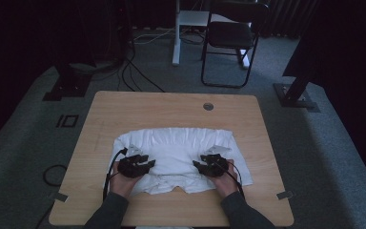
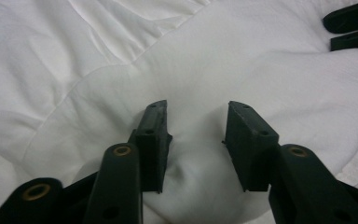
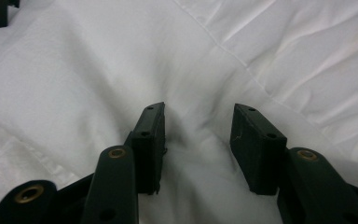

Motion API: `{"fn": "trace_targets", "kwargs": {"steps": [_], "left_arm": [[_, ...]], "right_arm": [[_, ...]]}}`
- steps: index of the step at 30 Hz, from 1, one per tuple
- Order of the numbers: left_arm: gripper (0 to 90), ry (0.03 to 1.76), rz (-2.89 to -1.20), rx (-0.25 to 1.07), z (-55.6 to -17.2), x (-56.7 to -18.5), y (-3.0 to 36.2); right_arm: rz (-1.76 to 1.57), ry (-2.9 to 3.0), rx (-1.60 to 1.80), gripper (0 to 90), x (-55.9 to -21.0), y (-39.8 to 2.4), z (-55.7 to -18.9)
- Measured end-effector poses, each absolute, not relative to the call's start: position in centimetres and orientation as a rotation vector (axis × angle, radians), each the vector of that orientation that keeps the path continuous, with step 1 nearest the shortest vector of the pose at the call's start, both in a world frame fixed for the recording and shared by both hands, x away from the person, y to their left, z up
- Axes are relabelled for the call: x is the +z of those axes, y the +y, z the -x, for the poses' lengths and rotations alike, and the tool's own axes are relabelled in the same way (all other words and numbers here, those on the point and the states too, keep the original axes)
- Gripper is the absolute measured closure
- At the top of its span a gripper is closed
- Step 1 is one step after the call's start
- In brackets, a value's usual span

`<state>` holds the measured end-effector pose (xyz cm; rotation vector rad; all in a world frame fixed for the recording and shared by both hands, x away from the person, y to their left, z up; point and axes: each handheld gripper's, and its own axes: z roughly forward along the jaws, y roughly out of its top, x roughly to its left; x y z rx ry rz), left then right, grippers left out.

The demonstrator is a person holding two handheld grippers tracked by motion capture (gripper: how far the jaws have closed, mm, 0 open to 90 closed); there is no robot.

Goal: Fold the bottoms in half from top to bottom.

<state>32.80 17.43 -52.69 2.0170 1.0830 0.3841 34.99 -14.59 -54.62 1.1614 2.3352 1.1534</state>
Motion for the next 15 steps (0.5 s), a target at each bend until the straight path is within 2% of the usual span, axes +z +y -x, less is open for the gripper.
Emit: {"fn": "trace_targets", "kwargs": {"steps": [2, 5, 7, 11, 15], "left_arm": [[53.6, 1.078, -1.999, 0.429, -32.0, -52.5, 17.9], [40.3, 1.133, -1.954, 0.533, -31.3, -51.8, 19.1], [34.8, 1.192, -1.932, 0.582, -31.5, -51.7, 20.1], [26.7, 1.289, -1.876, 0.57, -32.3, -51.9, 21.9], [17.4, 1.357, -1.902, 0.563, -32.9, -52.5, 22.3]], "right_arm": [[-1.181, 2.321, 1.181, 54.4, -55.1, -14.6, -34.8], [-1.19, 2.297, 1.163, 54.6, -55.3, -14.3, -34.4], [-1.194, 2.284, 1.154, 54.6, -55.4, -14.2, -34.3], [-1.224, 2.261, 1.139, 54.7, -55.4, -13.9, -34.0], [-1.212, 2.245, 1.124, 54.7, -55.4, -13.7, -33.8]]}}
